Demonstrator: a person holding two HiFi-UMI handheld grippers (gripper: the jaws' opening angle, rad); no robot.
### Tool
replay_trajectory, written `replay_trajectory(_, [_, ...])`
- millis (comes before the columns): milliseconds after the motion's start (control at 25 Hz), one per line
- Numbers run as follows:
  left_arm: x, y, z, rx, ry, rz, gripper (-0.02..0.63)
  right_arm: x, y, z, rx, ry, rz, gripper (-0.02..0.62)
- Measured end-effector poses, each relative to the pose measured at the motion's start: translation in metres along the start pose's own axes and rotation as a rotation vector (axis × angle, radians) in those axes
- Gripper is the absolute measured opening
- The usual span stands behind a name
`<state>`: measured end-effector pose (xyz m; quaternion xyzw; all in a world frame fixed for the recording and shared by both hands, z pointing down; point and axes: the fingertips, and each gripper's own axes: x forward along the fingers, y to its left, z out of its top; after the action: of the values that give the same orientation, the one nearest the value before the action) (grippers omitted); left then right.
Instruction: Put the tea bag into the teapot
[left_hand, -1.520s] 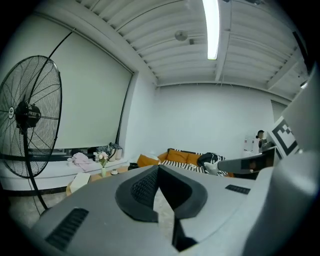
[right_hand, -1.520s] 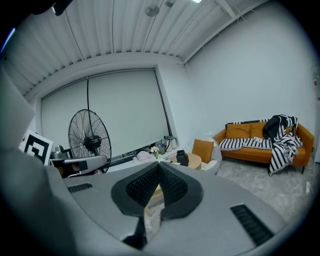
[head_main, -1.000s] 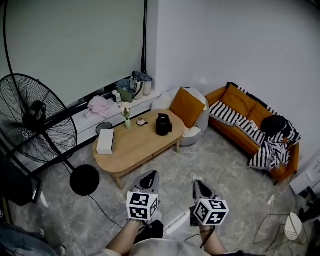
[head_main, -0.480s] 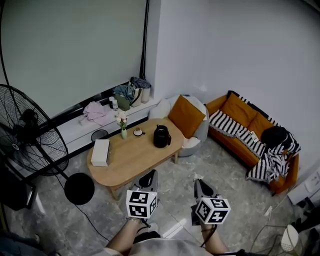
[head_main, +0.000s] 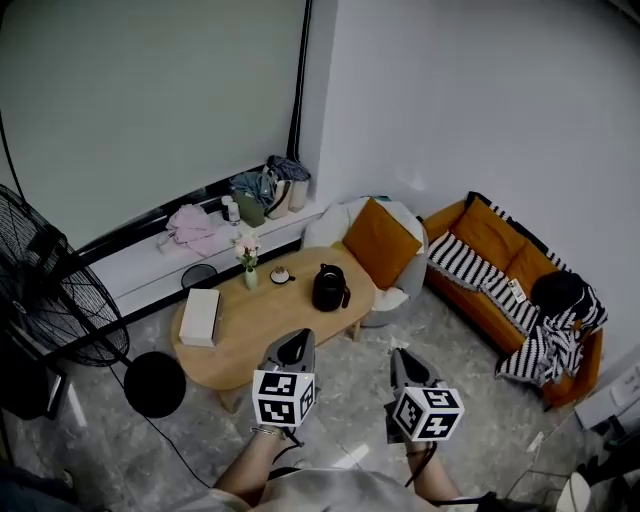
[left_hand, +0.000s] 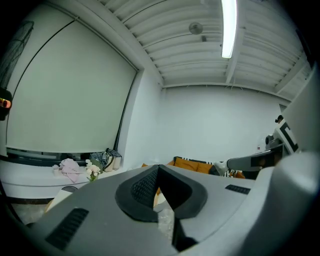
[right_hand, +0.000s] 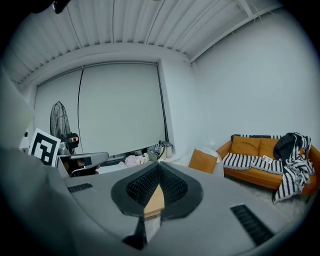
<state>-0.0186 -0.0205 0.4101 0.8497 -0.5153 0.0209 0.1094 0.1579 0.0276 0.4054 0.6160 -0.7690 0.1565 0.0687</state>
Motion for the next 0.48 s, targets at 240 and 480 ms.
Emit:
replay_trajectory(240, [0.03, 0.016, -0.006, -0.017, 0.024, 0.008, 0.005, 0.037, -0.009, 0.006, 0.005, 0.019, 0.005, 0.034])
replay_trajectory(480, [0.04, 0.03, -0.021, -0.018, 0.077, 0.019, 0.005, 0.059, -0.011, -0.012, 0.032, 0.072, 0.006, 0.034])
